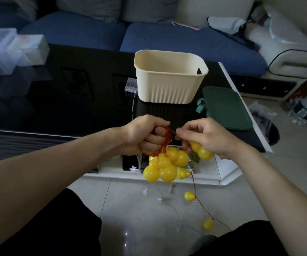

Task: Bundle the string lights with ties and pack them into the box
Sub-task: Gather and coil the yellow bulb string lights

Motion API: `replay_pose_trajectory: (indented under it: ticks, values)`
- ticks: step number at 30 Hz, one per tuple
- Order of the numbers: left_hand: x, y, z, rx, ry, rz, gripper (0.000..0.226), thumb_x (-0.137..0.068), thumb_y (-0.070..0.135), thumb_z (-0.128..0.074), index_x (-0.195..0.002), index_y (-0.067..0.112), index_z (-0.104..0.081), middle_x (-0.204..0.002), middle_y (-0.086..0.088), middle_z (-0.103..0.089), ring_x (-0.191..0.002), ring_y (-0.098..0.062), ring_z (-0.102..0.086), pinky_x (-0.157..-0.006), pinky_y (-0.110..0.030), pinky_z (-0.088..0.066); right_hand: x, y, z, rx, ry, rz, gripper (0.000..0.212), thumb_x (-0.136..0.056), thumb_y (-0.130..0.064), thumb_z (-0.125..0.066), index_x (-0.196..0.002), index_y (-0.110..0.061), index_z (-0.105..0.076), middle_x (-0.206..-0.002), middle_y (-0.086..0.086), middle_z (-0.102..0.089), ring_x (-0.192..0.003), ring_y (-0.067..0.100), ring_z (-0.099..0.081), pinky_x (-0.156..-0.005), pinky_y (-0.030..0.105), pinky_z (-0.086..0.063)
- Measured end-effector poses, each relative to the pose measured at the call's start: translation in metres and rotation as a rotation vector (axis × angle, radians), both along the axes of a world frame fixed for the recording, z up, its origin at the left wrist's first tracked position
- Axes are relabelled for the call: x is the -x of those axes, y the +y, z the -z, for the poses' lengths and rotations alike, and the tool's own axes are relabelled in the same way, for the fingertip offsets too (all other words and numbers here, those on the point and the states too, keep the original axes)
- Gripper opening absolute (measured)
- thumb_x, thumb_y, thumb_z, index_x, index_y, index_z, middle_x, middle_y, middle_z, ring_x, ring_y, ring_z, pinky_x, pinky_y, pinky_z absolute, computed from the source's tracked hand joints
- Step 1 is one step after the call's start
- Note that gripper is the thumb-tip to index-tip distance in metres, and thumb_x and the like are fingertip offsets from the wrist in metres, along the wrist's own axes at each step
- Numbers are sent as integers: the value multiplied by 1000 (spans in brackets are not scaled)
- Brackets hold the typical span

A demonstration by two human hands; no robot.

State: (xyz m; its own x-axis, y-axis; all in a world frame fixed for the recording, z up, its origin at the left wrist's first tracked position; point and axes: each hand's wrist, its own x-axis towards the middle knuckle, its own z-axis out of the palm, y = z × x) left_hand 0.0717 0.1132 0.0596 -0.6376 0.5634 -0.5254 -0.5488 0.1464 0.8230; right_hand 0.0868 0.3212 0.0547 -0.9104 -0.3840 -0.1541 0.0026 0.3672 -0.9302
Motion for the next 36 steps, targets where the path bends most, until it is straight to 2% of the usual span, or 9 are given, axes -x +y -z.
replay_pose_trajectory:
  ticks: [5, 7, 11, 20, 25, 30, 33, 34, 36]
  values:
    - [5, -2, -3, -1, 17, -59, 51, -101, 39, -31, -52, 24, -30, -47, 6, -16, -48, -14, -4, -46, -27, -5, 8, 18, -5, -33, -135, 141, 63, -90, -65, -52, -82, -8, -77, -76, 14, -69, -65, 19, -61, -58, 24, -47]
    - [9, -6, -2, -34, 20, -90, 49, -98, 33, -30, -50, 25, -33, -48, 7, -16, -44, -12, -5, -47, -27, -4, 11, 28, -5, -71, -145, 181, 61, -92, -58, -47, -76, -7, -76, -66, 12, -60, -57, 19, -52, -55, 26, -41]
    - [12, -9, 2, -51, 35, -141, 36, -98, 24, -28, -63, 21, -36, -53, 5, -20, -46, -12, -13, -47, -28, -12, 11, 44, -6, -236, -19, 261, 31, -97, -26, -62, -74, -8, -72, -53, 0, -51, -49, 13, -46, -61, 30, -40]
    - [13, -6, 4, -131, -14, -348, 34, -106, 26, -35, -78, 12, -48, -62, -4, -54, -49, -17, -51, -52, -25, -44, 2, 21, -3, -353, 73, 59, 7, -93, -21, -71, -89, -17, -76, -63, -10, -69, -55, -2, -59, -54, 13, -44]
    - [10, -1, -1, -218, -38, -401, 34, -107, 23, -33, -82, 9, -51, -72, -12, -71, -62, -23, -71, -58, -26, -57, -4, 0, -1, -446, 182, -32, 6, -91, -25, -72, -89, -22, -77, -74, -8, -73, -65, 1, -66, -62, 21, -51]
    - [9, 2, 0, -330, -80, -403, 30, -107, 21, -36, -87, 5, -52, -98, -24, -73, -82, -31, -75, -70, -31, -61, -12, -20, -3, -612, 292, -98, 12, -92, -22, -66, -96, -25, -78, -78, -14, -67, -70, -6, -59, -60, 10, -42]
    - [7, 7, 0, -381, -79, -411, 23, -106, 17, -37, -92, 4, -50, -108, -29, -69, -89, -35, -73, -81, -35, -59, -18, -28, -5, -654, 327, -139, 24, -94, -13, -59, -106, -24, -77, -102, -11, -70, -86, 0, -61, -70, 9, -43]
    - [6, 8, 0, -393, -73, -418, 20, -106, 15, -37, -94, 4, -50, -111, -31, -67, -91, -36, -72, -83, -36, -59, -20, -29, -7, -662, 345, -145, 24, -95, -13, -59, -108, -23, -77, -101, -11, -71, -86, 0, -61, -70, 9, -43]
    - [5, 10, 1, -405, -62, -421, 17, -105, 10, -38, -95, 2, -50, -114, -33, -65, -92, -36, -71, -83, -37, -59, -24, -32, -9, -657, 384, -126, 20, -94, -14, -63, -104, -21, -79, -76, -15, -66, -70, -2, -58, -61, 11, -41]
